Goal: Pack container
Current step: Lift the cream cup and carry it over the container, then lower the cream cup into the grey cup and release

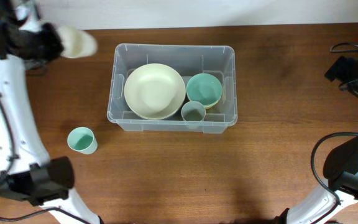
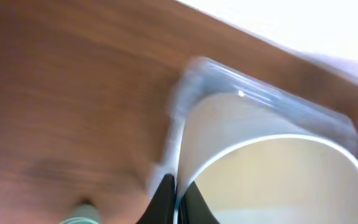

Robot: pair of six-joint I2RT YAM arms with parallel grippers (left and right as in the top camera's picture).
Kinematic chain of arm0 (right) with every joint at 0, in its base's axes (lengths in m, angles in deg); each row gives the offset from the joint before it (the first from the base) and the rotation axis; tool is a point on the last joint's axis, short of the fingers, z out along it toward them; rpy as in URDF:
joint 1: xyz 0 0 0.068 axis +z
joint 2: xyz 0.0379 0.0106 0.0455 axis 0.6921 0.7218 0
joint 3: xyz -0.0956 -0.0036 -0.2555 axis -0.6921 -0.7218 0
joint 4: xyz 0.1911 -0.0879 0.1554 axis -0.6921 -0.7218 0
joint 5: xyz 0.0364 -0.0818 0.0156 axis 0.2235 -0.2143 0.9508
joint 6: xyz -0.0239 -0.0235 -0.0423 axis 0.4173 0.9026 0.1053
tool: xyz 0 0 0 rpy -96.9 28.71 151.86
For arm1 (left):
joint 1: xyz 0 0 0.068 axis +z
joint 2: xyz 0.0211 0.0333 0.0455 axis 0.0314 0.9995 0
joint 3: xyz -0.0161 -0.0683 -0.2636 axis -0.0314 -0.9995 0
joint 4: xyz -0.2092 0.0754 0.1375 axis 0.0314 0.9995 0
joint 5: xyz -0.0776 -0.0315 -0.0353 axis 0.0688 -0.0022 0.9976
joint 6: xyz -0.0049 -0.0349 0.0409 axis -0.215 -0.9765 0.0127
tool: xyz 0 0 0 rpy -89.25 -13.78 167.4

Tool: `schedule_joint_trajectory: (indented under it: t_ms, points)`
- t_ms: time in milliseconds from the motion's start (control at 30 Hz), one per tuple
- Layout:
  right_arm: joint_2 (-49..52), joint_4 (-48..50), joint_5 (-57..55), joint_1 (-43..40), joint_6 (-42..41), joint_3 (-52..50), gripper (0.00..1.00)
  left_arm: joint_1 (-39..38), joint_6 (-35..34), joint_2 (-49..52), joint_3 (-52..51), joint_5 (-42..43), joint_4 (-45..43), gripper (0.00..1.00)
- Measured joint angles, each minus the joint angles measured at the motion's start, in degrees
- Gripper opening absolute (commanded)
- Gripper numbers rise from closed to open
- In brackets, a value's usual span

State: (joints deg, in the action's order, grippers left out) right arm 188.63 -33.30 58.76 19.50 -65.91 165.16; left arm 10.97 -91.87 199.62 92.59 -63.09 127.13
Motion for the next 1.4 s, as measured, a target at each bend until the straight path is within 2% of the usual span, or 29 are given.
schedule_joint_trajectory:
  t_ms: [267,500,667,900,1400]
  points:
    - [0.0,0.0,-0.04,0.0,0.02,0.0,0.99,-23.47,5.84,0.44,0.46,1.97,3.17,0.01]
    - [0.0,0.0,-0.02,0.0,0.02,0.0,0.99,-34.34,6.71,4.2,0.48,0.44,5.73,0.01]
    - [0.0,0.0,-0.02,0.0,0.0,0.0,0.99,-37.83,6.86,9.77,0.48,-0.26,6.86,0.01]
    - [0.0,0.02,-0.02,0.0,0.0,0.0,0.99,-38.58,6.86,16.26,0.46,-0.9,6.86,0.01]
    - [0.0,0.0,-0.02,0.0,-0.02,0.0,0.99,-38.58,5.66,17.88,0.46,-10.64,8.09,0.01]
